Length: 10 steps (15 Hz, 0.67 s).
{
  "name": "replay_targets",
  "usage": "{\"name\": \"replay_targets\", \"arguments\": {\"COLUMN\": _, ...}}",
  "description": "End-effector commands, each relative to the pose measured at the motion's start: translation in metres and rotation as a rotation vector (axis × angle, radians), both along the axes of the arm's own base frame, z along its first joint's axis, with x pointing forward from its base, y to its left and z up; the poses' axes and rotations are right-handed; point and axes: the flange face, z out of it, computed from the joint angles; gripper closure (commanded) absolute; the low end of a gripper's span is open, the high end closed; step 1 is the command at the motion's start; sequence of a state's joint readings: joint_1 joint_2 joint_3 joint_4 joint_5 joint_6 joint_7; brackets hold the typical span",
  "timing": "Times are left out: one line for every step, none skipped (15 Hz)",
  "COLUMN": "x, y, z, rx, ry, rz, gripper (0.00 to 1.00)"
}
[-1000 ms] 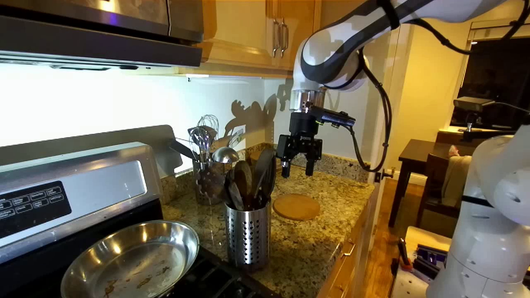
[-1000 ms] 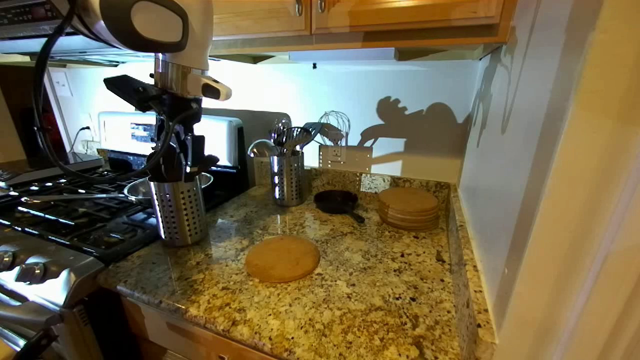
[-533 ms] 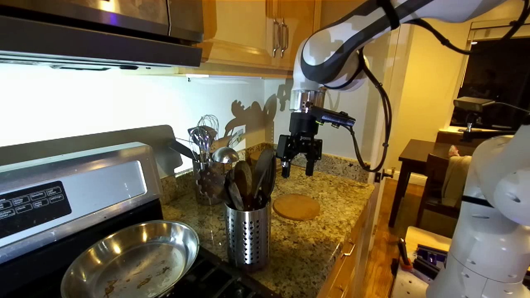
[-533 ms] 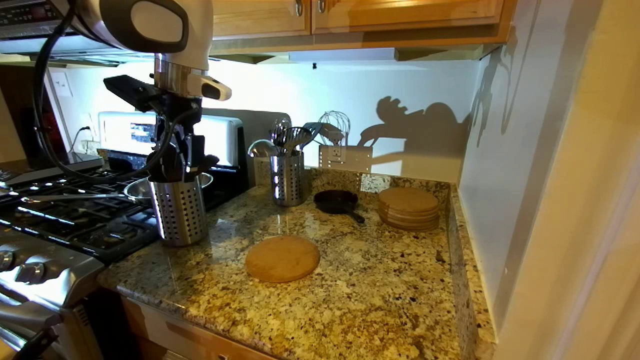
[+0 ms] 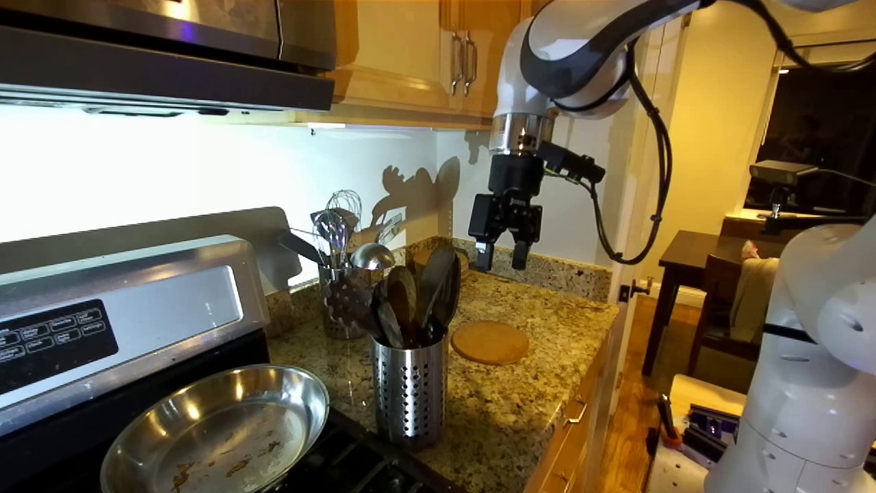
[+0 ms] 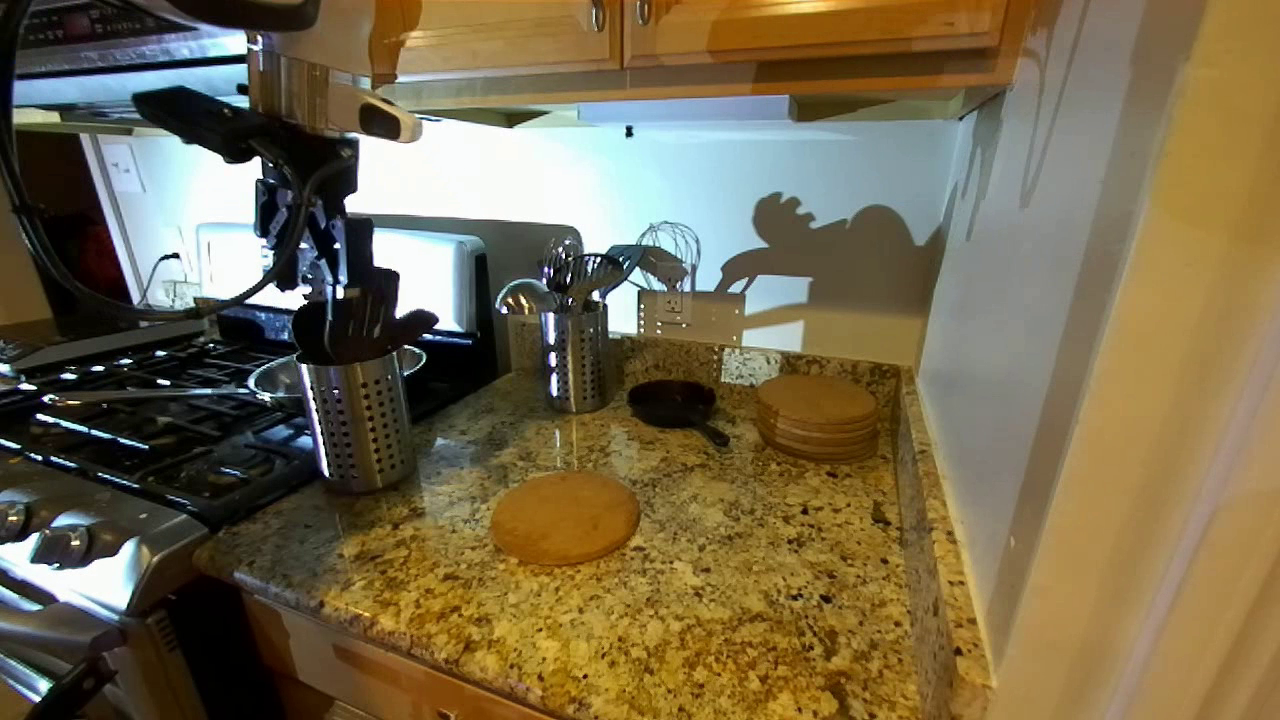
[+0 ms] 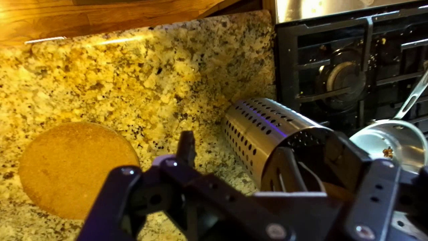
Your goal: Pick up the wooden spoon from the utensil holder and put it on the countertop.
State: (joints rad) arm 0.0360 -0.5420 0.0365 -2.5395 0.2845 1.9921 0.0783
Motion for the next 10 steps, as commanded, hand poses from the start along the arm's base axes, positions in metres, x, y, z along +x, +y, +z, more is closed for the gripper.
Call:
{"name": "replay_targets", "arguments": {"x": -0.029, "y": 0.011, "z": 0.028, "rx": -0.015, "ry": -0.046, "rz": 0.069, "gripper": 0.00}}
{"name": "replay_targets", "arguments": {"x": -0.031, "y": 0.015, "z": 0.036, "rx": -0.014, "ry": -0.067, "rz": 0.091, "gripper": 0.00}}
{"name": "replay_targets", "arguments": {"x": -0.033, "y": 0.018, "z": 0.041, "rx": -0.014, "ry": -0.084, "rz": 0.108, "gripper": 0.00}}
{"name": "replay_targets", "arguments": {"x": -0.032, "y": 0.021, "z": 0.045, "rx": -0.010, "ry": -0.101, "rz": 0.123, "gripper": 0.00}}
{"name": "replay_targets", "arguments": {"x": -0.033, "y": 0.023, "z": 0.049, "rx": -0.006, "ry": -0.115, "rz": 0.132, "gripper": 0.00}}
{"name": "replay_targets", "arguments": {"x": -0.031, "y": 0.024, "z": 0.052, "rx": 0.000, "ry": -0.129, "rz": 0.125, "gripper": 0.00}}
{"name": "replay_targets", "arguments": {"x": -0.030, "y": 0.025, "z": 0.053, "rx": 0.012, "ry": -0.140, "rz": 0.125, "gripper": 0.00}}
{"name": "replay_targets", "arguments": {"x": -0.027, "y": 0.026, "z": 0.055, "rx": 0.009, "ry": -0.155, "rz": 0.106, "gripper": 0.00}}
{"name": "replay_targets", "arguments": {"x": -0.024, "y": 0.026, "z": 0.055, "rx": 0.011, "ry": -0.169, "rz": 0.100, "gripper": 0.00}}
{"name": "replay_targets", "arguments": {"x": -0.016, "y": 0.025, "z": 0.053, "rx": 0.002, "ry": -0.202, "rz": 0.089, "gripper": 0.00}}
